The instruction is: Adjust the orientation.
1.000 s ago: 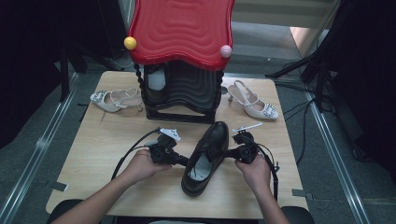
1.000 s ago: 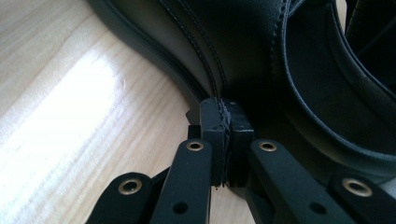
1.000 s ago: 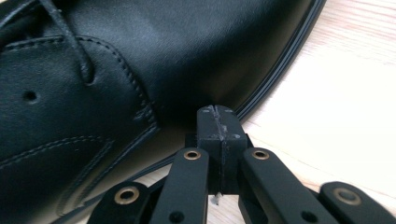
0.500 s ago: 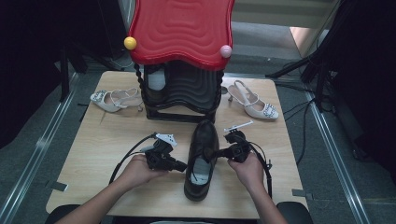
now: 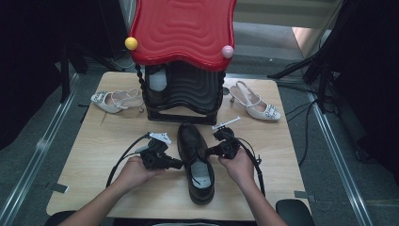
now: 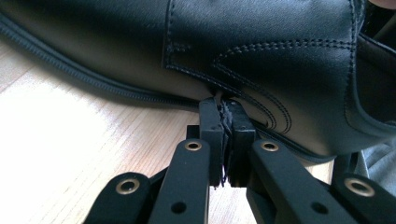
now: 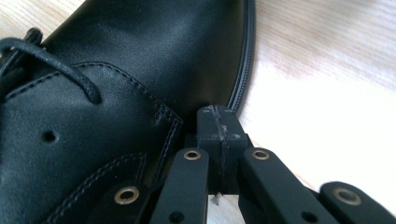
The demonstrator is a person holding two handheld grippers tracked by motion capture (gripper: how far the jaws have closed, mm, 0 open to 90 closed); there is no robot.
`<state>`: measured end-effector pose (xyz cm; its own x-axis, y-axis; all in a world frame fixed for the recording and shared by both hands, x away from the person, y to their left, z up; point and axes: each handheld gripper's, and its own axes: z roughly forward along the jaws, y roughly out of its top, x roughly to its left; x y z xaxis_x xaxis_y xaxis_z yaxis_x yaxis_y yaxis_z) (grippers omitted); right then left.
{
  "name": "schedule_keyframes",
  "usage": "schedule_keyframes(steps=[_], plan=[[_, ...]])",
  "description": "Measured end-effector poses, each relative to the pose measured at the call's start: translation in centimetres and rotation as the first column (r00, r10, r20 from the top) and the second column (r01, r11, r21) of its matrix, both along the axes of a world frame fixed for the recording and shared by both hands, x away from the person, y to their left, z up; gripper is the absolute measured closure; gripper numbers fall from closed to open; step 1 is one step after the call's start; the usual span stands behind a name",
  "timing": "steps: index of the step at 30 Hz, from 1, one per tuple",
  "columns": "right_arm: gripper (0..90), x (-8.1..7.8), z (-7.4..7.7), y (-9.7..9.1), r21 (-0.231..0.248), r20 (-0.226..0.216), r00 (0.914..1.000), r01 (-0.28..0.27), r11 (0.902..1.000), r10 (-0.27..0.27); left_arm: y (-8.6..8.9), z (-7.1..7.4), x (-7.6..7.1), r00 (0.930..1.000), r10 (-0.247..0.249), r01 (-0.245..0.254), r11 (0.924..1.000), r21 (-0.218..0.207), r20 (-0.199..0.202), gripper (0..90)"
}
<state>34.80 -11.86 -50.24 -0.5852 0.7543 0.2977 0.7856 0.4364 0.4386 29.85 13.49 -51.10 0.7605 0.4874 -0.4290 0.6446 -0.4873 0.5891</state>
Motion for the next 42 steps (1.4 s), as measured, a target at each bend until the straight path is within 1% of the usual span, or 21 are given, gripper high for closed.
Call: schedule_keyframes(steps=[1,3,5,8,9,12,13,14,15,19,20,22,27,29,32,33,34,35,38,40,42], plan=[[90.0,0.1,0.1,0.2,-0.013,0.003,1.0,-0.005,0.9999,0.005,0.0,0.0,0.0,1.0,-0.001,0.001,1.0,0.002,0.0,88.4],[90.0,0.3,0.1,0.6,-0.021,0.014,0.9998,-0.013,0.9997,0.014,0.1,0.0,0.1,1.0,0.002,-0.002,1.0,0.004,0.002,88.3],[90.0,0.5,0.1,1.0,-0.025,0.013,0.9998,-0.013,0.9996,0.013,0.2,-0.2,0.3,1.0,0.006,-0.006,1.0,0.006,-0.001,86.3],[90.0,0.7,0.2,1.3,-0.042,0.038,0.9988,-0.03,0.9987,0.031,0.3,-0.4,0.6,0.9999,0.01,-0.01,0.9999,0.002,-0.011,86.0],[90.0,0.7,0.2,1.3,-0.043,0.037,0.9988,-0.031,0.9986,0.033,0.3,-0.5,0.6,0.9999,0.01,-0.01,0.9999,-0.001,-0.013,86.0],[90.0,0.7,0.1,1.0,-0.019,0.05,0.9981,-0.035,0.9992,0.036,0.4,-0.4,0.6,0.9999,0.008,-0.008,0.9999,0.006,-0.009,85.3],[89.9,0.7,0.1,0.8,-0.018,0.051,0.998,-0.038,0.9991,0.039,0.4,-0.4,0.6,0.9999,0.009,-0.009,0.9998,0.016,-0.008,84.5],[86.8,0.7,0.2,0.6,-0.015,0.05,0.9981,-0.036,0.9993,0.036,0.5,-0.3,0.6,0.9998,0.017,-0.017,0.9998,0.014,-0.007,83.2],[86.7,0.6,0.3,0.4,-0.011,0.061,0.9976,-0.03,0.9995,0.031,0.6,-0.2,0.6,0.9998,0.019,-0.019,0.9998,0.009,-0.006,82.1],[86.6,0.2,1.3,-0.3,0.016,0.067,0.9975,-0.025,0.9996,0.023,1.5,0.7,0.7,0.9989,0.046,-0.046,0.9988,-0.016,0.011,78.6],[86.1,0.0,1.7,-0.6,0.034,0.063,0.9977,-0.028,0.999,0.025,1.7,0.9,0.8,0.9989,0.046,-0.046,0.9987,-0.023,0.011,75.8],[84.7,-0.3,2.3,-0.9,0.056,0.064,0.9977,-0.026,0.9981,0.023,2.0,1.4,0.9,0.9982,0.059,-0.058,0.9975,-0.04,0.013,73.9],[80.3,-1.9,4.2,-1.7,0.097,0.065,0.9976,-0.029,0.9948,0.023,2.9,3.1,0.9,0.9957,0.078,-0.077,0.9964,-0.037,0.049,67.8],[78.2,-2.7,4.9,-2.0,0.104,0.074,0.9969,-0.033,0.994,0.026,3.2,3.7,0.9,0.9949,0.085,-0.083,0.9958,-0.038,0.054,64.9],[77.4,-3.7,5.8,-2.3,0.127,0.07,0.9966,-0.051,0.9906,0.043,3.6,4.6,0.9,0.9928,0.099,-0.096,0.9945,-0.042,0.068,60.7],[77.9,-4.0,6.0,-2.3,0.13,0.065,0.9963,-0.064,0.9894,0.055,3.7,5.0,0.9,0.9922,0.101,-0.097,0.994,-0.051,0.073,60.5],[77.9,-4.4,6.3,-2.2,0.128,0.056,0.9964,-0.071,0.9893,0.064,3.8,5.2,0.9,0.9917,0.103,-0.099,0.9938,-0.051,0.076,60.3],[77.9,-4.7,6.5,-2.2,0.125,0.058,0.996,-0.074,0.9893,0.067,3.9,5.6,0.8,0.9895,0.11,-0.107,0.9934,-0.043,0.093,60.2],[75.9,-5.5,7.0,-2.0,0.112,0.045,0.9958,-0.085,0.99,0.08,4.1,6.1,0.8,0.988,0.111,-0.107,0.9932,-0.046,0.107,59.7],[73.6,-6.0,7.2,-1.9,0.096,0.041,0.9956,-0.088,0.9914,0.085,4.2,6.5,0.7,0.9858,0.115,-0.111,0.9929,-0.043,0.123,59.7],[72.1,-6.2,7.0,-1.9,0.081,0.032,0.9958,-0.088,0.9928,0.085,4.3,6.8,0.8,0.9854,0.115,-0.11,0.9928,-0.049,0.126,59.5]])
